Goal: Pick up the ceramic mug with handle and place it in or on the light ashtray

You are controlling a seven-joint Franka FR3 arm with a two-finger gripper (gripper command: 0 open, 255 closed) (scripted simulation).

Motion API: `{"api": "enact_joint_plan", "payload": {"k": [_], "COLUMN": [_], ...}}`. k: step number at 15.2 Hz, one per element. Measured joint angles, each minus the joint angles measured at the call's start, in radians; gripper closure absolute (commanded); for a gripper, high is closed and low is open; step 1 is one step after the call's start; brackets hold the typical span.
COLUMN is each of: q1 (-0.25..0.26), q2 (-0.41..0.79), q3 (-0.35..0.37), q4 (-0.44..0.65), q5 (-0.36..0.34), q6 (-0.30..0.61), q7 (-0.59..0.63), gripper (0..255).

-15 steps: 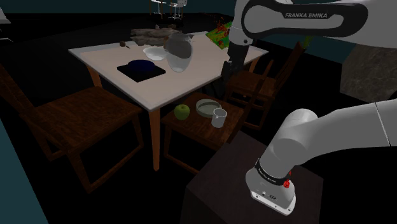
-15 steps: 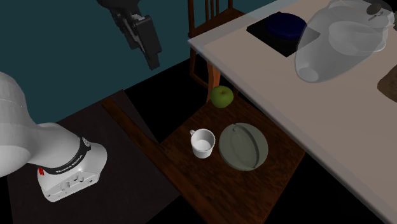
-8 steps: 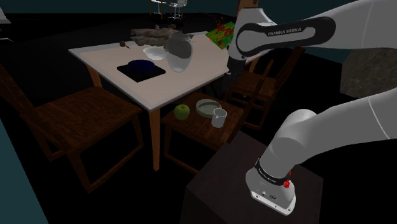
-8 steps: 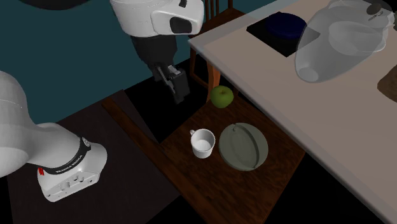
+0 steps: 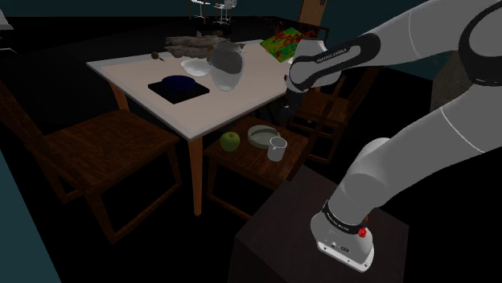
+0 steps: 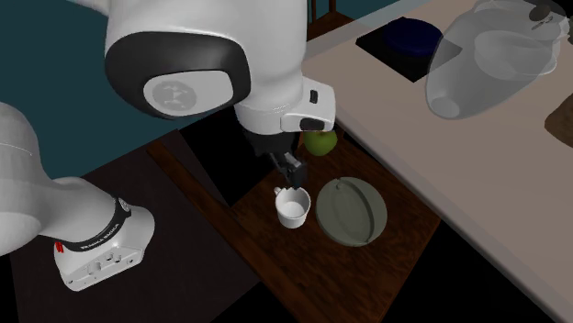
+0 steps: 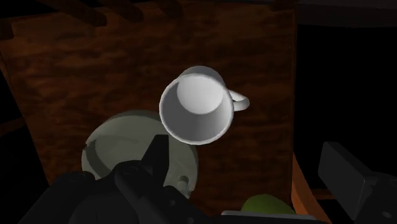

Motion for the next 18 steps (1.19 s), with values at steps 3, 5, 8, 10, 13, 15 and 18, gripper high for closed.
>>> {"api": "enact_joint_plan", "payload": {"k": [3,5,8,10,13,15,18], "q1": [0.016,0.031,0.058,0.055,0.036,0.027,0.012], "q2": [0.122,0.209,0.356,0.459,0.557,0.587,0.636], "q3": [-0.066,-0.110,-0.152,-0.164,-0.142,-0.128,-0.100], "q4": [0.003,0.024,0.063,0.099,0.129,0.129,0.136], "q5": [0.043,0.096,0.225,0.338,0.456,0.495,0.554], "q6": [0.111,0.170,0.251,0.290,0.330,0.352,0.383], "q7": [-0.083,-0.156,-0.283,-0.397,-0.499,-0.530,-0.570], "gripper": [0,0,0,0,0,0,0]}}
